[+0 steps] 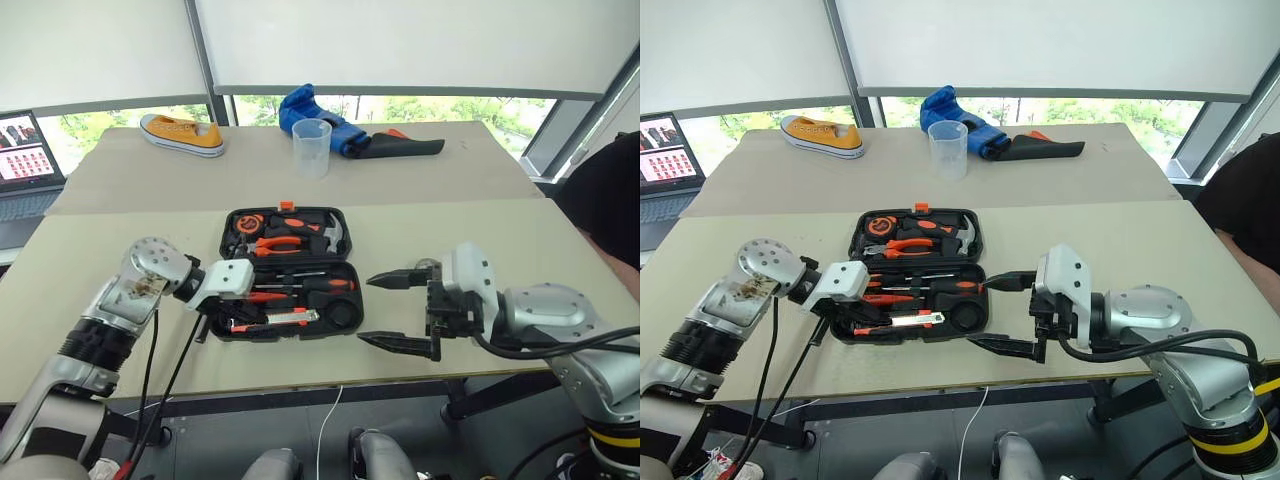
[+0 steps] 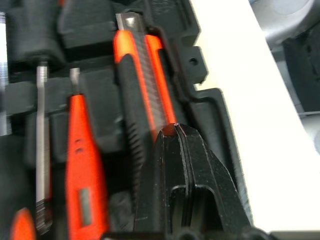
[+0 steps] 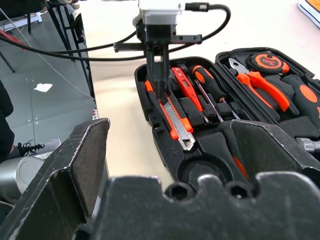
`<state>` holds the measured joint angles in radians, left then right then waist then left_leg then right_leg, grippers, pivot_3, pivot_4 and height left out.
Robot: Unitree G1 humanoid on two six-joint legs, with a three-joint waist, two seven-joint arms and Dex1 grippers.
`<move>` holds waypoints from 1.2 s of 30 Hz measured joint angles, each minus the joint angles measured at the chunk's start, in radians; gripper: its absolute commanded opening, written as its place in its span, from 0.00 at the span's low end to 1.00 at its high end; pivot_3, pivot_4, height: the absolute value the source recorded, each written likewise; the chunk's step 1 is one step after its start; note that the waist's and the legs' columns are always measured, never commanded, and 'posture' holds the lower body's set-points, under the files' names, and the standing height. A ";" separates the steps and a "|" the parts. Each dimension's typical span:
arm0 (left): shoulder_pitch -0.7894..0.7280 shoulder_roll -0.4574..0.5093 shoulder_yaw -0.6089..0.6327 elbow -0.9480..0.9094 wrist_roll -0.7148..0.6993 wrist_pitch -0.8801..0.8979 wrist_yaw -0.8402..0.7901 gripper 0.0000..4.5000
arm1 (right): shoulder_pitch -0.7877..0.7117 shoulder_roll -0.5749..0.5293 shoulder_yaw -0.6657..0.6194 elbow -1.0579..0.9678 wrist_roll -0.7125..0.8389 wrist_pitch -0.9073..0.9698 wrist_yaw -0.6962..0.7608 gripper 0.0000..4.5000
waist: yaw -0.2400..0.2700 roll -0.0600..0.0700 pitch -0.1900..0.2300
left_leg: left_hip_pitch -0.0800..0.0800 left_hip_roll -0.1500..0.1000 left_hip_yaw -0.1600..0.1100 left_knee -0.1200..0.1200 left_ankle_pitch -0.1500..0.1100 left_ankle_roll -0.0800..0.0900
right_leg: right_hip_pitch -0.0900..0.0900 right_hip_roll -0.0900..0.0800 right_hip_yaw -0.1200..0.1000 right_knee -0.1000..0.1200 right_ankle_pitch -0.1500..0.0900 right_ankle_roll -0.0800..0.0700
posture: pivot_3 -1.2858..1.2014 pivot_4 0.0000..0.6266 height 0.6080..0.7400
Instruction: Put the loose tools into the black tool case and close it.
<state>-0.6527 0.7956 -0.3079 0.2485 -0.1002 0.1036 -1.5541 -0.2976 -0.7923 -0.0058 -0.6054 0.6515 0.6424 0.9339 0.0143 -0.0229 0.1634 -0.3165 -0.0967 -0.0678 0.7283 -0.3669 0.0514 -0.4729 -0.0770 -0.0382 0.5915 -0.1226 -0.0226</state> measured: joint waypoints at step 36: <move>-0.038 -0.019 0.038 0.068 -0.007 -0.009 -0.007 0.01 | 0.001 -0.007 -0.002 0.006 -0.001 0.001 0.003 1.00 | -0.001 0.001 0.000 | -0.002 0.000 0.000 0.000 -0.001 0.001 | -0.001 0.000 -0.001 -0.004 0.000 0.000 | 0.52 0.24 0.88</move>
<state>-0.6909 0.7763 -0.2696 0.3160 -0.1069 0.0946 -1.5614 -0.2965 -0.7991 -0.0077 -0.5995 0.6510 0.6433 0.9371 0.0132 -0.0221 0.1630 -0.3184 -0.0965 -0.0681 0.7286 -0.3681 0.0526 -0.4736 -0.0769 -0.0390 0.5878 -0.1225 -0.0221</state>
